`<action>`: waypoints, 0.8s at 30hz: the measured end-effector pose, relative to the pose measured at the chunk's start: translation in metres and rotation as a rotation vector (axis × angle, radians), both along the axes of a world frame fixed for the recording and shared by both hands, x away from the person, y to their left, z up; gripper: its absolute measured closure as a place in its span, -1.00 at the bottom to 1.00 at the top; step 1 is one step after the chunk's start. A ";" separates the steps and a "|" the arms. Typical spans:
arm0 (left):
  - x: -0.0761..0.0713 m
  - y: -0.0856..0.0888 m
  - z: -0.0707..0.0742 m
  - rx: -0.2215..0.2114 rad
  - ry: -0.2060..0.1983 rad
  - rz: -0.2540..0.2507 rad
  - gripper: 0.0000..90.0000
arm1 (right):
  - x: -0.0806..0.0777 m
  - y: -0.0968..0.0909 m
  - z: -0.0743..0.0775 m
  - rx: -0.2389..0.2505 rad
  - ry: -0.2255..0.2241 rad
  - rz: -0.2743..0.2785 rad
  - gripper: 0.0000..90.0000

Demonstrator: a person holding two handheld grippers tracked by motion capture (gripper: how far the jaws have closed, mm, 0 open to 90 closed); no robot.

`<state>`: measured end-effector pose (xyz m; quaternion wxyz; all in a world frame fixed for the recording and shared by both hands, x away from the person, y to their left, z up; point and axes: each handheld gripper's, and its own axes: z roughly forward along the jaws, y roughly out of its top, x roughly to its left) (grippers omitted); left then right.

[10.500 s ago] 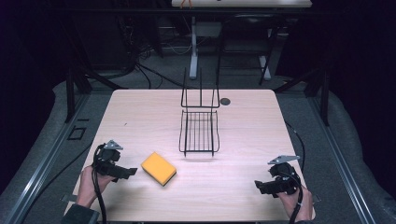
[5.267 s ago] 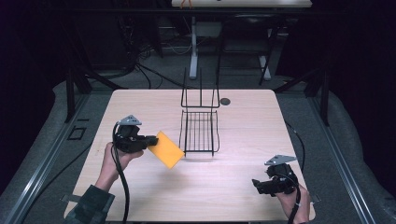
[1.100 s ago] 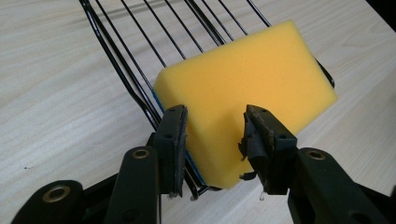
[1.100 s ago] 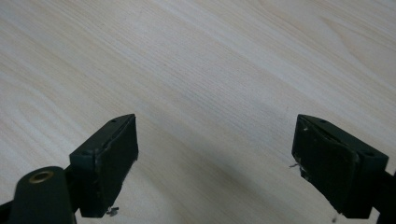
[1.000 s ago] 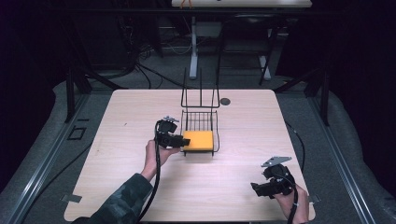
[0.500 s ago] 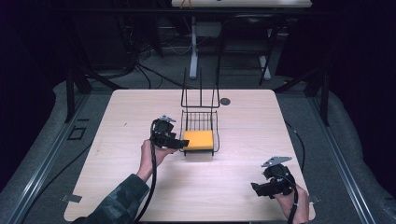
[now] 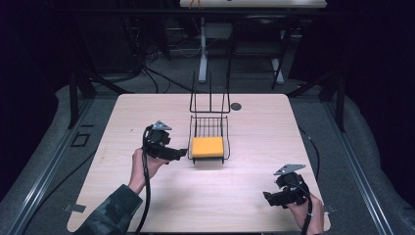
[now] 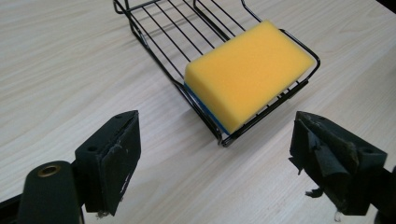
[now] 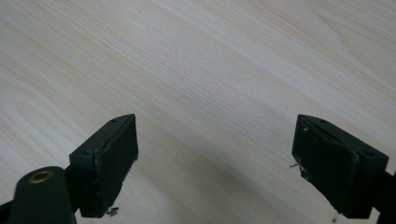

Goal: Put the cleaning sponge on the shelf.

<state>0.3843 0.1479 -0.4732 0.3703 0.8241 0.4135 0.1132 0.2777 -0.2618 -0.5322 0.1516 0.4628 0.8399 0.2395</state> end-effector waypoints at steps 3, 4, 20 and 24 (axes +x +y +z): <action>-0.006 0.009 0.006 0.007 -0.014 0.003 -0.68 | 0.000 0.000 0.000 0.005 0.001 -0.004 -0.69; -0.009 0.012 0.007 0.005 -0.017 0.005 -0.69 | 0.000 0.000 0.000 0.004 0.001 -0.004 -0.69; -0.046 0.068 0.000 0.045 -0.058 0.085 -0.86 | 0.000 0.000 0.000 -0.005 0.008 -0.003 -0.69; -0.053 0.078 -0.010 0.073 -0.028 0.097 -0.90 | 0.000 0.000 0.000 -0.005 0.009 -0.005 -0.69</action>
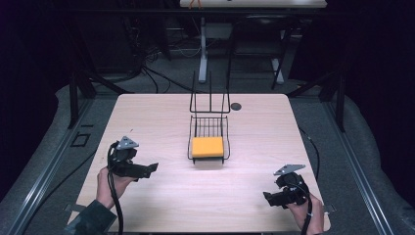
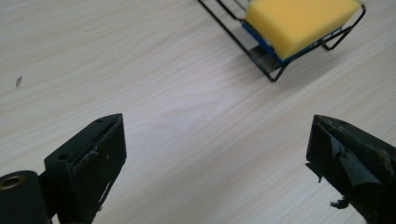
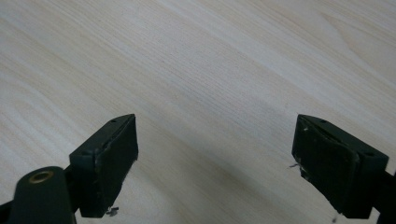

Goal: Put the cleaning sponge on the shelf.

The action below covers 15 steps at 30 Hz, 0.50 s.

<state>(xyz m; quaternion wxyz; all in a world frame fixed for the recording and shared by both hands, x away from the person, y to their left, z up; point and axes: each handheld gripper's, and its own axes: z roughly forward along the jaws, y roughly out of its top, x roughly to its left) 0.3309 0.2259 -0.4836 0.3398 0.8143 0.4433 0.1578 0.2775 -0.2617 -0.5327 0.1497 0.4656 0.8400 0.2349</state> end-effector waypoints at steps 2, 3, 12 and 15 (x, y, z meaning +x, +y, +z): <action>-0.003 0.004 -0.006 0.025 0.020 0.001 -0.91 | 0.000 0.000 0.000 0.001 0.002 0.001 -0.69; -0.005 0.006 -0.009 0.040 0.026 0.002 -0.92 | 0.000 0.000 0.000 -0.002 0.001 0.002 -0.69; -0.011 0.020 -0.048 0.109 0.117 0.016 -1.00 | 0.001 0.001 -0.002 -0.009 0.003 0.003 -0.70; -0.009 0.021 -0.055 0.119 0.150 0.024 -1.00 | 0.001 0.001 -0.003 -0.007 0.016 0.002 -0.70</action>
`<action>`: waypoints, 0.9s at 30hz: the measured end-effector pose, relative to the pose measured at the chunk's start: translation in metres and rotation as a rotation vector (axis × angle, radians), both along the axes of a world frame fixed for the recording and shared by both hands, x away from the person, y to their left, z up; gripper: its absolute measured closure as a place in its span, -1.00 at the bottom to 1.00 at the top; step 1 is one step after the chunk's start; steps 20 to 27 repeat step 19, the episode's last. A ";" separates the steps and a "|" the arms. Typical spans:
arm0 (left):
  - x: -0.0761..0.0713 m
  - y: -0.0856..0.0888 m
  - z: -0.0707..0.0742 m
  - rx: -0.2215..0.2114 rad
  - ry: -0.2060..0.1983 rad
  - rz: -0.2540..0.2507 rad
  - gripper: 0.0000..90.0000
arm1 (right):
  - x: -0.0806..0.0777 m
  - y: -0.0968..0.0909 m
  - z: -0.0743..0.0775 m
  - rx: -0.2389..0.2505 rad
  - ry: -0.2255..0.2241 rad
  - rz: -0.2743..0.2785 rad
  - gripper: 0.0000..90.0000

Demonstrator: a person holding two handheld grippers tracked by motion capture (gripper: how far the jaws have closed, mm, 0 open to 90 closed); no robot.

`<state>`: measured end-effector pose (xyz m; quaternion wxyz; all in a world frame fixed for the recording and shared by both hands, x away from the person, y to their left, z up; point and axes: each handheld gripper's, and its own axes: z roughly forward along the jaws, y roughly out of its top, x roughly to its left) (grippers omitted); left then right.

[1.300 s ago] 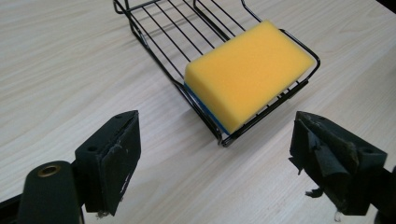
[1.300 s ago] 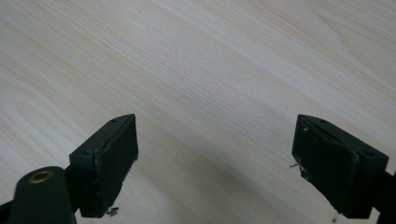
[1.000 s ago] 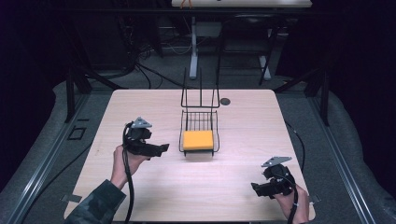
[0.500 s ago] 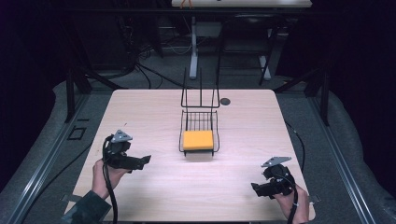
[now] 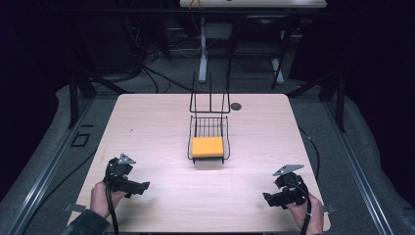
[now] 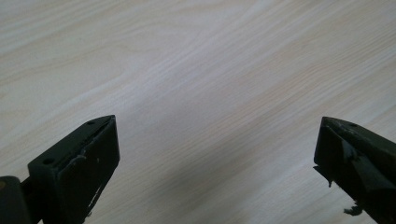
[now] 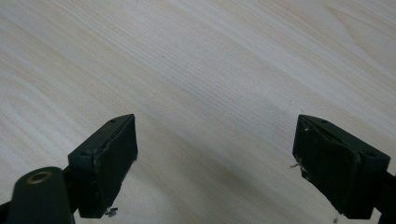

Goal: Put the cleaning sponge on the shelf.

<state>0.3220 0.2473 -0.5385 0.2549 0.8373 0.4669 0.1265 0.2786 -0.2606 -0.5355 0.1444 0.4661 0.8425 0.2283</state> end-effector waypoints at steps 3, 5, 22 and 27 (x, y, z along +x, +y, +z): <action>0.003 0.000 -0.006 0.020 0.033 -0.012 -1.00 | 0.000 0.000 -0.001 -0.003 0.003 0.001 -0.70; 0.004 -0.001 -0.007 0.028 0.047 -0.019 -1.00 | 0.001 0.000 -0.001 -0.005 0.004 0.004 -0.70; 0.007 -0.008 -0.008 0.056 0.050 -0.075 -1.00 | 0.001 -0.001 -0.002 -0.007 0.019 0.011 -0.71; 0.007 -0.008 -0.008 0.056 0.050 -0.075 -1.00 | 0.001 -0.001 -0.002 -0.007 0.019 0.011 -0.71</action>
